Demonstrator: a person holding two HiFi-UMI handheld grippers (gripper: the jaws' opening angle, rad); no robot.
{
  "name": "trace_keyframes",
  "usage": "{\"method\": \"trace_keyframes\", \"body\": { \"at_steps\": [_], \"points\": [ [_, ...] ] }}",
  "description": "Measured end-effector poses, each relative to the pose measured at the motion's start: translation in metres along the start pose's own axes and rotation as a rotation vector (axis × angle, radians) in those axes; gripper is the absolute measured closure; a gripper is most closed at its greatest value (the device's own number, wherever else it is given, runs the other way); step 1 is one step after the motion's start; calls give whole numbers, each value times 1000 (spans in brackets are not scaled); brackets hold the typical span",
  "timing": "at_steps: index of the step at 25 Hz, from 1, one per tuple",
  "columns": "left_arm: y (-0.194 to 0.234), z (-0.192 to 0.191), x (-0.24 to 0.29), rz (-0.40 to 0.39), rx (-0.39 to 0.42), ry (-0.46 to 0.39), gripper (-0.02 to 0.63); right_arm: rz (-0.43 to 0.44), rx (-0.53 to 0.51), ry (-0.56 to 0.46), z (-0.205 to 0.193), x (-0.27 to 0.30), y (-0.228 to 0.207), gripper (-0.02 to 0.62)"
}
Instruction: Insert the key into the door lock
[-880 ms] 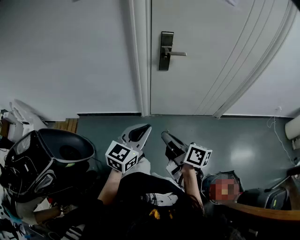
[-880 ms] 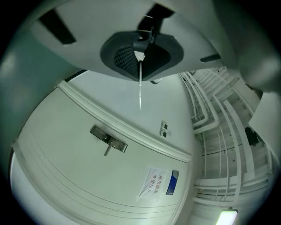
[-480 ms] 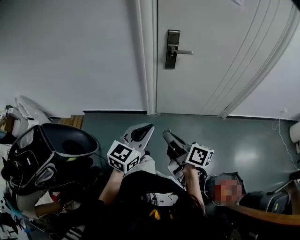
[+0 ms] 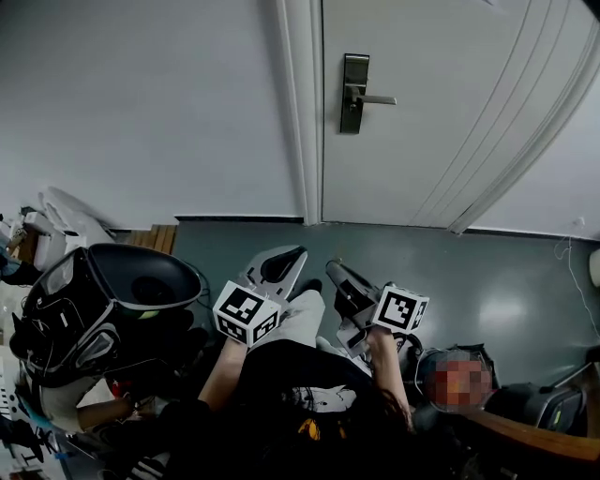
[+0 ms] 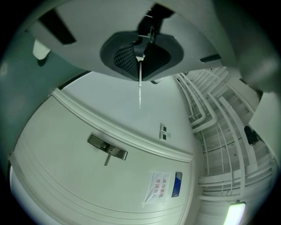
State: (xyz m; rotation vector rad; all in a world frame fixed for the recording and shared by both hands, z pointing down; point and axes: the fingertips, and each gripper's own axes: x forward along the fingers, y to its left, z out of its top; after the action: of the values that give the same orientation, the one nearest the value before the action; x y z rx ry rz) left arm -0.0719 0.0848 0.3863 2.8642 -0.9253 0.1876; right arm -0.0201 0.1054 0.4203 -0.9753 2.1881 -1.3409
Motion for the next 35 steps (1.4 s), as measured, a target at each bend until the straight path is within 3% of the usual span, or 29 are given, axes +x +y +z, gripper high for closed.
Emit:
{"method": "trace_keyframes", "body": {
  "at_steps": [7,15,25,35],
  "points": [
    [7,0,27,-37,1,8,594,-20,13,-23,22,6,-18,575],
    [44,5,86,-75,-19,7,594,-47,28,-50,75,32,-48,575],
    [142,34,170,-115,-31,-17,594,-104,41,-68,160,111,-85,575],
    [202,37,204,-132,-69,-27,594,-142,39,-65,197,162,-104,575]
  ]
}}
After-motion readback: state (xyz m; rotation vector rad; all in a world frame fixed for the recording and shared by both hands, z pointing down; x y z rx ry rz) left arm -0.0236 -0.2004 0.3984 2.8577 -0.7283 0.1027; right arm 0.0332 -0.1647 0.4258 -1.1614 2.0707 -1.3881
